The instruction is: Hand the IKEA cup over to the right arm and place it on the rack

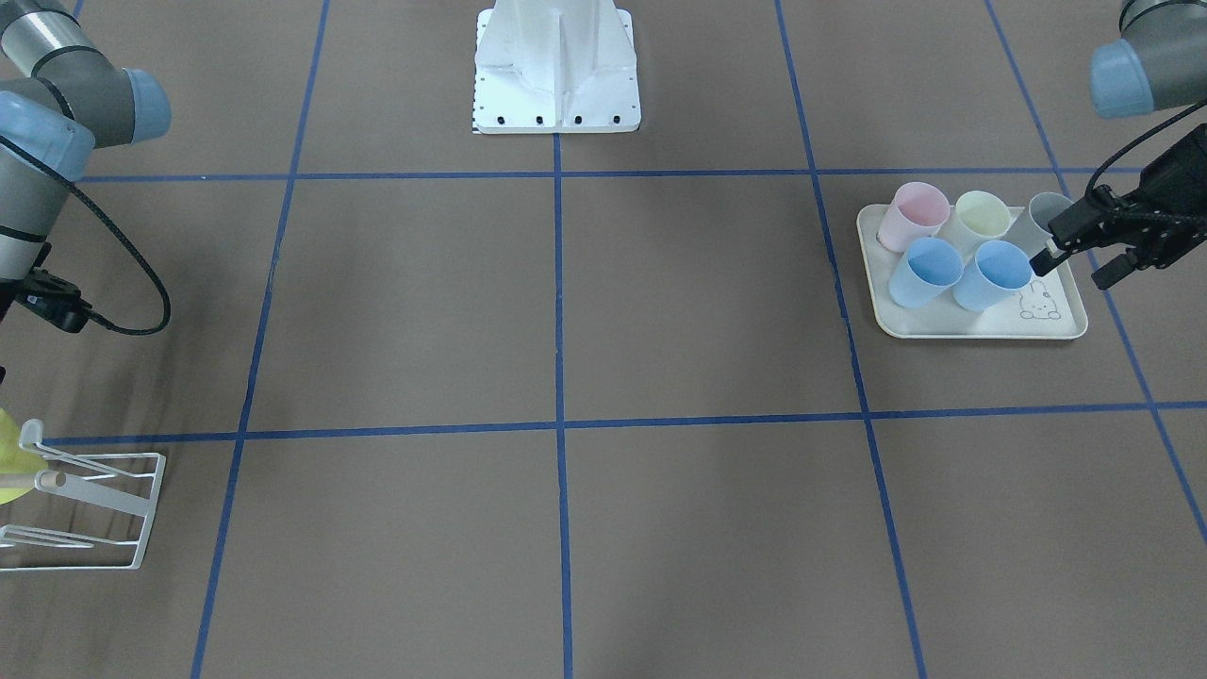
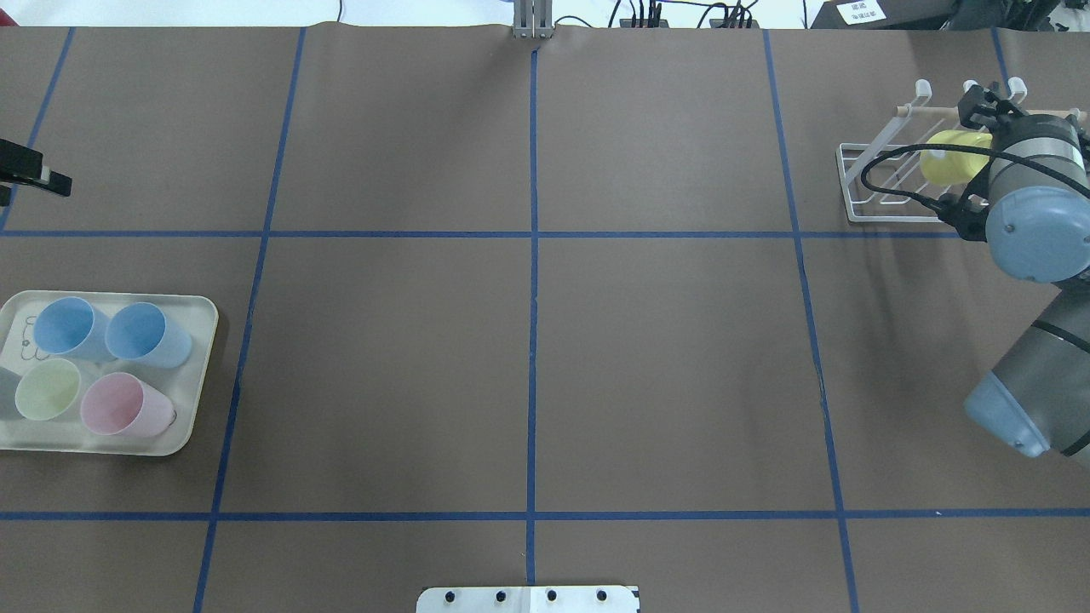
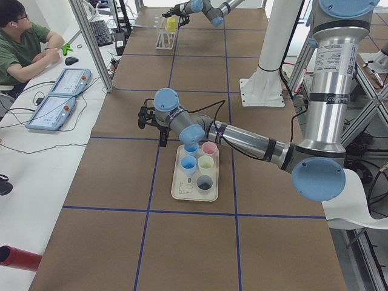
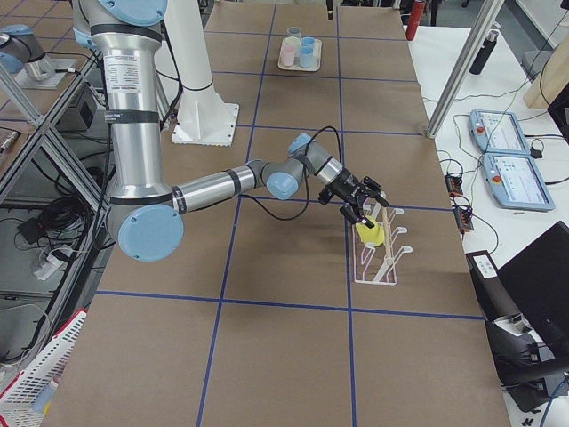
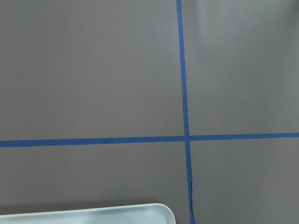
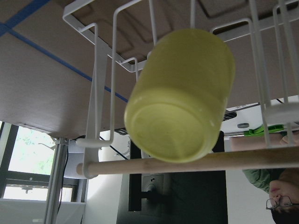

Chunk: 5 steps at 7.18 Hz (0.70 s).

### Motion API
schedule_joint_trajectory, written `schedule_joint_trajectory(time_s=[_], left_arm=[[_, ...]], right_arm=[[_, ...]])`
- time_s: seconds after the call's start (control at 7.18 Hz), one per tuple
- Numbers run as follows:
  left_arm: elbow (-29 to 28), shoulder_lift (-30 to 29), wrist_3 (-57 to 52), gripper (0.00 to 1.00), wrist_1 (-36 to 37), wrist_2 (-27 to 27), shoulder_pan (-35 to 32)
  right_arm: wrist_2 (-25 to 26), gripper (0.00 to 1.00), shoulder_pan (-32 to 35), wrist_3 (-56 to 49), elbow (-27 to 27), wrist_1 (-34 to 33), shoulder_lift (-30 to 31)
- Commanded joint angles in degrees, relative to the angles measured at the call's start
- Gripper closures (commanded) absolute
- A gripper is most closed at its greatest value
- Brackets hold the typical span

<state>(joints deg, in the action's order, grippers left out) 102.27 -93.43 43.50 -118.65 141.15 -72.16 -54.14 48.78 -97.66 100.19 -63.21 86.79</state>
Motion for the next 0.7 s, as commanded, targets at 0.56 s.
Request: schedule_joint_trajectory(time_s=[0.56], left_arm=[[-0.1, 0.0, -0.9, 0.0, 0.0, -0.6, 0.0]], right_arm=[[-10.2, 0.0, 1.1, 22.7, 6.9, -0.6, 0.9]])
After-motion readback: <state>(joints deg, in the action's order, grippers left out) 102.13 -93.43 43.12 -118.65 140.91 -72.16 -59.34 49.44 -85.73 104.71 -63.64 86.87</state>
